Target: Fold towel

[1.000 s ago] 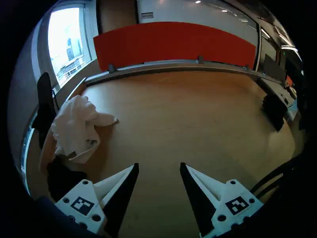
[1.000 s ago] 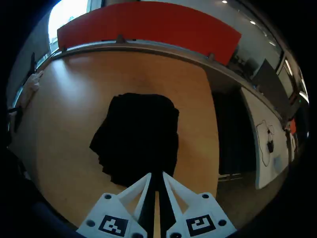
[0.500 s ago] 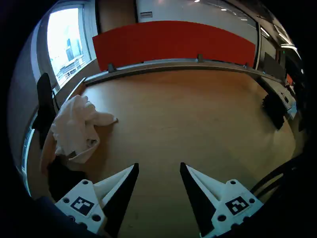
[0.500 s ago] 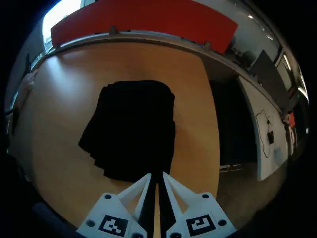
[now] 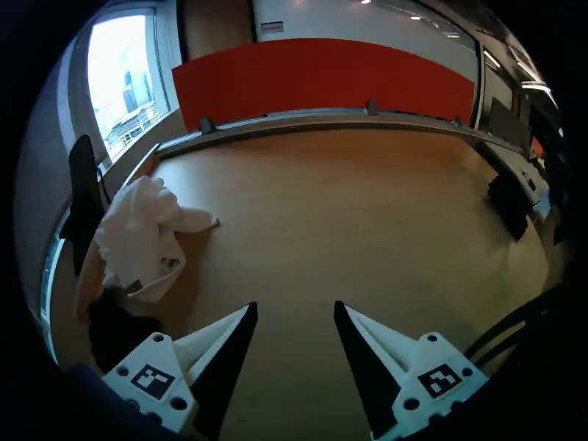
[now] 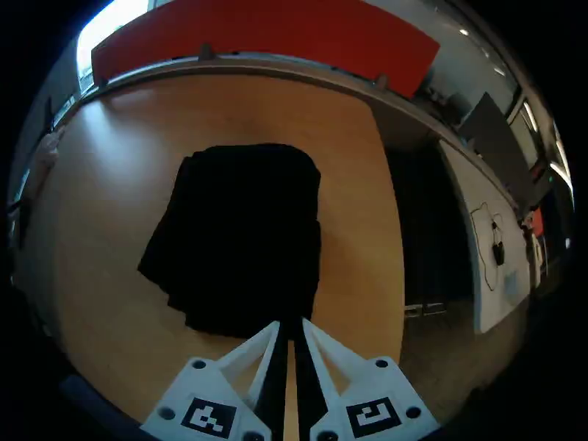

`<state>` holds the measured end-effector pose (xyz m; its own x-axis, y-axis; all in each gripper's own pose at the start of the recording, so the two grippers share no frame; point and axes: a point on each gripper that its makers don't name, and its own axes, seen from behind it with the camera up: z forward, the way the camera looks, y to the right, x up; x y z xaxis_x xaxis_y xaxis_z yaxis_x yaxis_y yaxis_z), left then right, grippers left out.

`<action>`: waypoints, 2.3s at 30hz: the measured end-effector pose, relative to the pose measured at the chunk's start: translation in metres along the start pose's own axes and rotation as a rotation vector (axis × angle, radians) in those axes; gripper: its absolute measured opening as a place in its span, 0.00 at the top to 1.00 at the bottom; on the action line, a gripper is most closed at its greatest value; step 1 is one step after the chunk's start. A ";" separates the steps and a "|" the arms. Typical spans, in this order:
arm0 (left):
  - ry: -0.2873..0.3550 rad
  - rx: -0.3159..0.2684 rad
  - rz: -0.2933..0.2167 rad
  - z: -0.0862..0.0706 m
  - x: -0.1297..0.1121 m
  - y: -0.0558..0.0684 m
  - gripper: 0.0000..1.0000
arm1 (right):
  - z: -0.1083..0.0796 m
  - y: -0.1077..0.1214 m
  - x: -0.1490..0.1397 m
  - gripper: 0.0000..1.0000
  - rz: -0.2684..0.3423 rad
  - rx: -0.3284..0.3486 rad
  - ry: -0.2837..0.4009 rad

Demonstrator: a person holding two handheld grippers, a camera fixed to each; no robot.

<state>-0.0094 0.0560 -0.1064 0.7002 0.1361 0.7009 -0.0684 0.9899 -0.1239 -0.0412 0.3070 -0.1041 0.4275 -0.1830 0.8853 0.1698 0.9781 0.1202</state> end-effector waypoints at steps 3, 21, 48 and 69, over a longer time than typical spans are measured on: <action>0.001 -0.001 0.000 0.000 0.000 0.000 0.24 | 0.000 -0.001 0.000 0.92 0.000 0.002 0.003; 0.005 -0.008 0.000 0.003 0.002 0.003 0.24 | -0.013 0.022 0.003 0.06 0.021 -0.098 0.038; 0.019 -0.013 0.004 -0.002 0.005 -0.002 0.24 | -0.029 0.033 -0.010 0.06 0.091 -0.163 0.043; 0.051 -0.021 -0.006 -0.005 0.015 -0.004 0.24 | -0.059 -0.024 0.063 0.06 0.167 -0.070 0.291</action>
<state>0.0052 0.0541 -0.0985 0.7359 0.1278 0.6650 -0.0495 0.9896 -0.1353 0.0340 0.2663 -0.0774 0.6881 -0.0508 0.7239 0.1320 0.9897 -0.0560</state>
